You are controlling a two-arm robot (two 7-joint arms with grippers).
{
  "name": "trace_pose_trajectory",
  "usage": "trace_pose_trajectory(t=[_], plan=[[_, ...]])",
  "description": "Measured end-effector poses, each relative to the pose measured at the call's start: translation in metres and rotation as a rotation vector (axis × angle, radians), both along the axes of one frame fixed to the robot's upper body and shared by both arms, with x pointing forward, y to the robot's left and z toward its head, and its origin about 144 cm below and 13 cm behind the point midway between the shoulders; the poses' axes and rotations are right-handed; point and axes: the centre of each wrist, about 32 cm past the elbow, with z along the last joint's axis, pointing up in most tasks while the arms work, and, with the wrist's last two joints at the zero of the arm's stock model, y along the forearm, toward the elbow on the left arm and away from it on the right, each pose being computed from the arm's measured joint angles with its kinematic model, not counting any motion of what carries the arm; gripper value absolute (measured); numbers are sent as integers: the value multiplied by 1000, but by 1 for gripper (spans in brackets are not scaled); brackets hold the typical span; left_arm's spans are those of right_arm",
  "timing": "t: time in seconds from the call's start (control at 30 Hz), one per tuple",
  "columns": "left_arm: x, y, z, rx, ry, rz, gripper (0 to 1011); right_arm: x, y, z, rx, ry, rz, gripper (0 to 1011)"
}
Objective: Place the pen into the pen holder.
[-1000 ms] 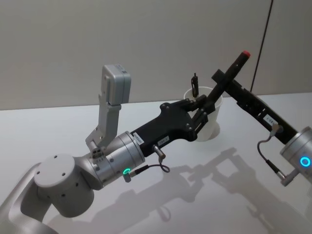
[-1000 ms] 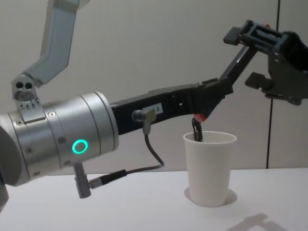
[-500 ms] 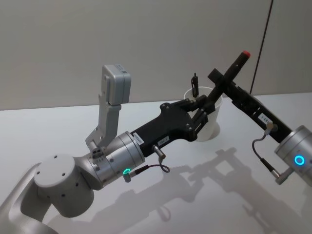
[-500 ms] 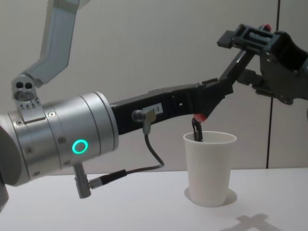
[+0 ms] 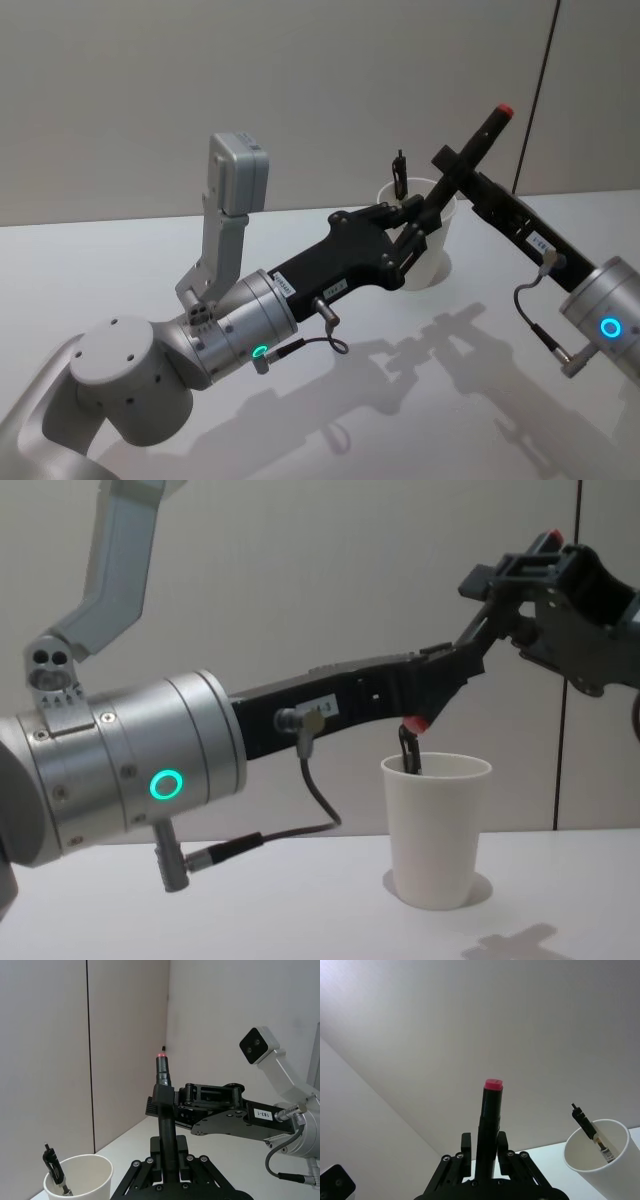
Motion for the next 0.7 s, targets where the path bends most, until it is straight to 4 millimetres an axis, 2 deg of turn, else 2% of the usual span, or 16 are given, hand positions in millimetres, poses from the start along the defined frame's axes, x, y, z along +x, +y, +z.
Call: trace_pose_trajectory(t=[0.1,0.2,0.57,0.7], plan=[[0,0,0,0,0,0,179,0,0,0,0,0,0,252],[0,0,0,0,0,0,180,0,0,0,0,0,0,206],[0,0,0,0,0,0,183,0,1,0,0,0,1,204],[0,0,0,0,0,0,295,0,1,0,0,0,0,203]])
